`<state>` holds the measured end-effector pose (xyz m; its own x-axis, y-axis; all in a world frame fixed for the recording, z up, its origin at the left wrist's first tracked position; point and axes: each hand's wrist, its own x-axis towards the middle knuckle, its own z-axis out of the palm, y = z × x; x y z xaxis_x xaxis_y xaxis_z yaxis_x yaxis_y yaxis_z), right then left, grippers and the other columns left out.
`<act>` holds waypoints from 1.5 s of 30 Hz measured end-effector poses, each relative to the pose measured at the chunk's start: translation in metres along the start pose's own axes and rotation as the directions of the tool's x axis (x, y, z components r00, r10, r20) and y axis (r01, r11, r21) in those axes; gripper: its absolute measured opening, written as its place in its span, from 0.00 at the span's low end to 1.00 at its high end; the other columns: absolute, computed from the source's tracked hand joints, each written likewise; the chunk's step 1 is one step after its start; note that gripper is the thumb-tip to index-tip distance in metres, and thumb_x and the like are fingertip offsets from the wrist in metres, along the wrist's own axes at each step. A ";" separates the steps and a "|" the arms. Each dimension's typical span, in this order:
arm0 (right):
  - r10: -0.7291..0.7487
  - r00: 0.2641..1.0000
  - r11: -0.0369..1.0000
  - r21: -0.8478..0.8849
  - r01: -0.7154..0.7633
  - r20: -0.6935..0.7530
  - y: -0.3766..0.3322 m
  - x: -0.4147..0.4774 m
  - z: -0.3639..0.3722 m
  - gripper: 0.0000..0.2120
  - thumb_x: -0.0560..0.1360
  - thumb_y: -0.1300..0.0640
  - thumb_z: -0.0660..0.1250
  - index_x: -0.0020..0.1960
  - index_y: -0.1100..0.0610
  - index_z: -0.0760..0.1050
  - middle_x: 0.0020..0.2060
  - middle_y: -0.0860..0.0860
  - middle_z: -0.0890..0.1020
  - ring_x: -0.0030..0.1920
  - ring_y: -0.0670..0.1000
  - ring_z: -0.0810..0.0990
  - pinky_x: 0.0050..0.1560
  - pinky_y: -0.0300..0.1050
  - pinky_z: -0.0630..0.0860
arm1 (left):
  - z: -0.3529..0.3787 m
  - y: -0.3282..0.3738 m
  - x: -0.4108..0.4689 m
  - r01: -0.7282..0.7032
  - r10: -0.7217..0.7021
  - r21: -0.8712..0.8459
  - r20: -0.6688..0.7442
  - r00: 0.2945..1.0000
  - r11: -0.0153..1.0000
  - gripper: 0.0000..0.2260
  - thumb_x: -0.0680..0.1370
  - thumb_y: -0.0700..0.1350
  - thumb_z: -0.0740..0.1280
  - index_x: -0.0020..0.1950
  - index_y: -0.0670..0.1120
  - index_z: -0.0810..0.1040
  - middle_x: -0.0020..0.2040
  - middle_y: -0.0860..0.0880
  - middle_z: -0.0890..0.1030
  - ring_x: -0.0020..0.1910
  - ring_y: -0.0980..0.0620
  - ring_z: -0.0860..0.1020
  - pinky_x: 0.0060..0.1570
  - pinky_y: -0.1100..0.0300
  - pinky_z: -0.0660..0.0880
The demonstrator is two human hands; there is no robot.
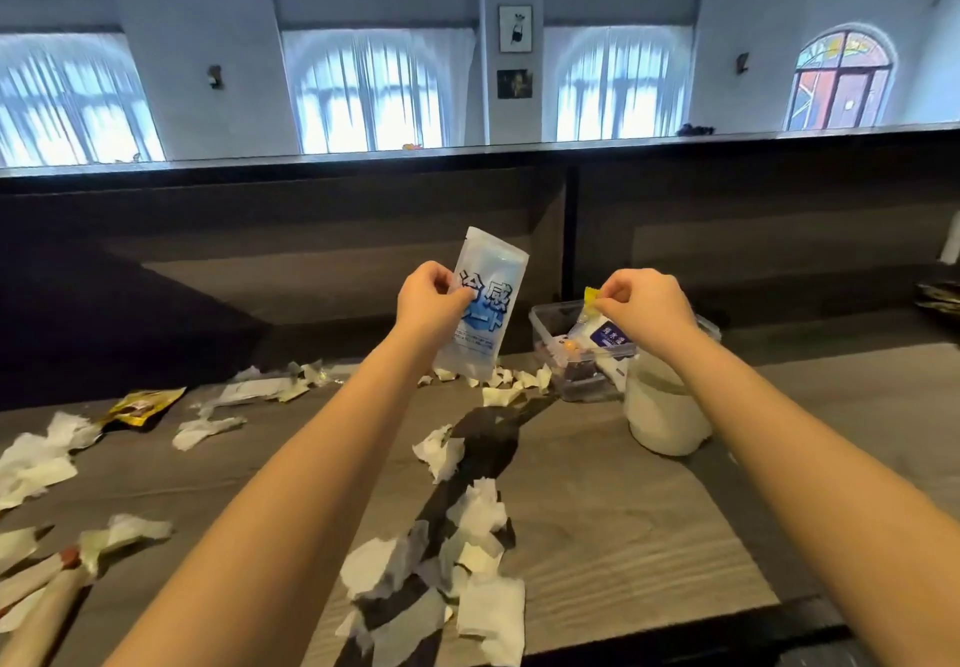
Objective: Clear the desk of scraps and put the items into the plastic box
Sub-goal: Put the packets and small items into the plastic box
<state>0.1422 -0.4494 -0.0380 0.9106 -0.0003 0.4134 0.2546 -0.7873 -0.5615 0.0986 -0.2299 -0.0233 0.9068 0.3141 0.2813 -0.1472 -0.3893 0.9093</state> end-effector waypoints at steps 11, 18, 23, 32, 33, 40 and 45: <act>0.108 0.886 0.893 -0.435 0.112 0.451 0.046 0.073 0.034 0.09 0.74 0.57 0.65 0.50 0.60 0.80 0.43 0.54 0.80 0.46 0.55 0.79 0.47 0.48 0.77 | 0.058 -0.013 0.043 0.033 -0.032 -0.078 0.018 0.999 0.996 0.05 0.77 0.44 0.66 0.48 0.45 0.71 0.51 0.48 0.79 0.47 0.52 0.80 0.39 0.61 0.77; -0.093 0.928 0.934 0.354 -0.044 0.361 0.020 0.062 0.022 0.11 0.79 0.49 0.61 0.53 0.54 0.79 0.44 0.49 0.81 0.47 0.49 0.79 0.49 0.44 0.75 | 0.081 0.001 0.046 0.058 -0.061 -0.266 -0.004 0.998 0.962 0.06 0.76 0.43 0.68 0.44 0.45 0.72 0.45 0.50 0.78 0.44 0.54 0.79 0.39 0.61 0.77; -0.068 0.971 0.878 0.476 -0.051 0.231 0.018 0.053 0.013 0.08 0.78 0.54 0.63 0.53 0.57 0.76 0.49 0.51 0.81 0.49 0.48 0.80 0.45 0.42 0.78 | 0.109 0.017 0.039 0.085 -0.096 -0.352 -0.013 0.995 0.932 0.05 0.76 0.43 0.68 0.42 0.45 0.74 0.44 0.49 0.79 0.44 0.53 0.79 0.40 0.60 0.78; 0.204 0.966 0.951 0.268 -0.156 -0.161 0.067 0.073 -0.022 0.03 0.78 0.55 0.63 0.50 0.53 0.71 0.56 0.53 0.80 0.51 0.49 0.79 0.41 0.43 0.75 | 0.119 -0.008 0.037 -0.166 0.018 0.398 0.350 0.937 0.902 0.25 0.77 0.48 0.66 0.72 0.45 0.65 0.68 0.46 0.72 0.65 0.48 0.72 0.53 0.60 0.70; 0.218 0.964 0.956 0.232 -0.180 -0.150 0.071 0.074 -0.022 0.04 0.78 0.55 0.63 0.52 0.54 0.71 0.56 0.54 0.79 0.52 0.51 0.80 0.41 0.43 0.76 | 0.120 -0.012 0.036 -0.167 -0.012 0.442 0.373 0.928 0.881 0.26 0.77 0.49 0.66 0.73 0.45 0.64 0.69 0.45 0.71 0.65 0.47 0.72 0.55 0.59 0.71; 0.165 0.985 0.985 0.038 -0.167 0.049 0.069 0.080 0.006 0.05 0.76 0.57 0.66 0.49 0.53 0.70 0.48 0.51 0.79 0.44 0.48 0.79 0.34 0.40 0.76 | 0.123 -0.025 0.033 -0.098 -0.111 0.488 0.382 0.917 0.867 0.30 0.77 0.52 0.65 0.75 0.44 0.59 0.72 0.44 0.67 0.69 0.47 0.68 0.62 0.56 0.70; 0.110 0.973 0.962 -0.269 -0.053 0.202 0.067 0.081 0.026 0.10 0.75 0.58 0.67 0.55 0.53 0.71 0.51 0.52 0.80 0.50 0.52 0.80 0.50 0.52 0.80 | 0.124 -0.026 0.033 -0.094 -0.108 0.485 0.372 0.922 0.870 0.30 0.77 0.52 0.65 0.75 0.44 0.59 0.73 0.44 0.66 0.69 0.47 0.69 0.61 0.56 0.71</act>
<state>0.2410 -0.4866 -0.0610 0.9798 0.0377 0.1963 0.1094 -0.9230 -0.3690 0.1811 -0.3170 -0.0762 0.9988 0.0098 0.0475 -0.0216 -0.7877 0.6157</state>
